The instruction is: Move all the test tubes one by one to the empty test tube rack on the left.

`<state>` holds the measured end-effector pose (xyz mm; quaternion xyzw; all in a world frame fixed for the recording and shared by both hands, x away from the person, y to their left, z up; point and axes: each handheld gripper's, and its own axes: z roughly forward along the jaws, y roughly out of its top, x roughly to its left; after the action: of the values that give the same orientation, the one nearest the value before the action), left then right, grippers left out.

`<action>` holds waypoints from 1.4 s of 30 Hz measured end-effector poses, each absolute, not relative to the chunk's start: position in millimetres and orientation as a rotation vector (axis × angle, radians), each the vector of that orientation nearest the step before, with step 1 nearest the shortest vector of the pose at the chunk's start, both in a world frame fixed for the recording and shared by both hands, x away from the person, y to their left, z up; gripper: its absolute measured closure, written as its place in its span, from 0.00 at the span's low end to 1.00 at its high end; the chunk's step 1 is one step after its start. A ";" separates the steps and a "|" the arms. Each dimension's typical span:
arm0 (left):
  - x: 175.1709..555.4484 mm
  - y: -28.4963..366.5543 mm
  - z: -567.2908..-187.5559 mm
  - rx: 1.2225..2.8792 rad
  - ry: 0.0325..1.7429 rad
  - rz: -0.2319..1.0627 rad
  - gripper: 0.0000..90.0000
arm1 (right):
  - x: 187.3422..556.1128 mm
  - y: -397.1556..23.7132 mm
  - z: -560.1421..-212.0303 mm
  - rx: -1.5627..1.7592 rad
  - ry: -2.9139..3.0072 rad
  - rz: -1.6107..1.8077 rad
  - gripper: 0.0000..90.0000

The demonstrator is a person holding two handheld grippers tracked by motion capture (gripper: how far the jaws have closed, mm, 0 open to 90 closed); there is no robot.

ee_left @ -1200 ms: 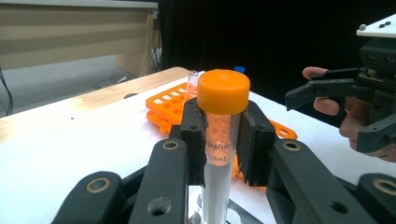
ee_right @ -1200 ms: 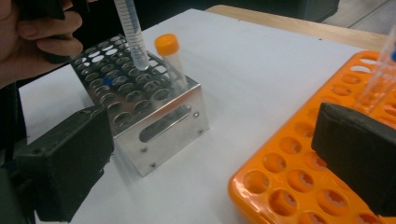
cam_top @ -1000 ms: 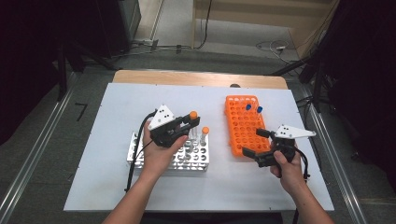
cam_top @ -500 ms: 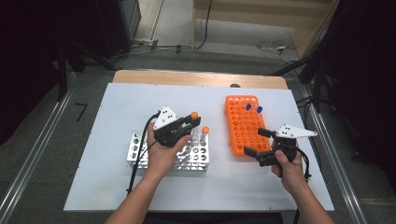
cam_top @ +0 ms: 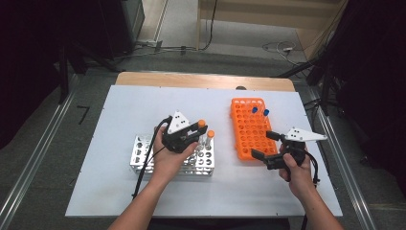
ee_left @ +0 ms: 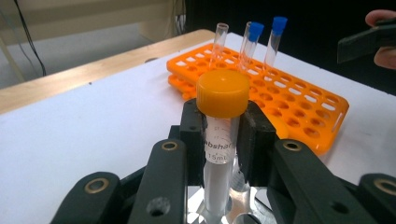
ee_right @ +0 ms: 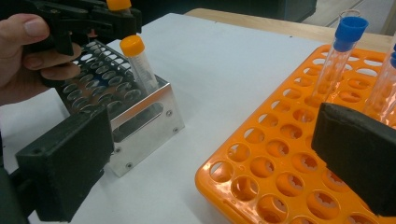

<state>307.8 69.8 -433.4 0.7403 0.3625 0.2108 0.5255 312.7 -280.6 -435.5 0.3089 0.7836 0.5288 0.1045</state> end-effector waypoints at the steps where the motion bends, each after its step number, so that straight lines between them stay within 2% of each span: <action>1: 308.1 69.3 -433.8 1.776 0.873 0.495 0.82 | 312.8 -280.7 -435.5 0.913 2.310 1.559 0.00; 6: 308.9 67.3 -434.4 1.807 0.887 0.503 0.81 | 313.0 -281.3 -435.8 0.916 2.305 1.564 0.00; 10: 309.4 65.1 -435.2 1.838 0.888 0.510 0.75 | 313.3 -281.5 -436.3 0.921 2.306 1.562 0.00; 16: 306.7 62.2 -433.7 1.882 0.865 0.549 0.79 | 313.9 -282.5 -436.4 0.926 2.302 1.564 0.00; 23: 305.8 66.2 -432.1 1.857 0.896 0.541 0.63 | 315.1 -284.8 -436.2 0.932 2.294 1.567 0.00; 25: 303.3 67.1 -429.5 1.849 0.876 0.537 0.64 | 315.3 -285.5 -436.0 0.939 2.290 1.568 0.00; 27: 300.9 67.3 -427.6 1.857 0.852 0.543 0.78 | 315.8 -286.2 -435.8 0.938 2.288 1.570 0.00; 32: 299.6 65.0 -429.6 1.909 0.857 0.565 0.79 | 315.9 -286.8 -435.6 0.940 2.285 1.572 0.00; 37: 301.8 63.1 -433.5 1.932 0.880 0.528 0.78 | 316.1 -287.1 -435.9 0.946 2.284 1.569 0.00; 42: 300.6 69.5 -428.0 1.871 0.913 0.516 0.56 | 317.0 -289.2 -435.7 0.952 2.275 1.568 0.00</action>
<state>300.6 69.5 -428.0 0.7663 0.3740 0.2115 0.4778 317.0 -289.2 -435.7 0.3237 0.7739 0.5333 0.1094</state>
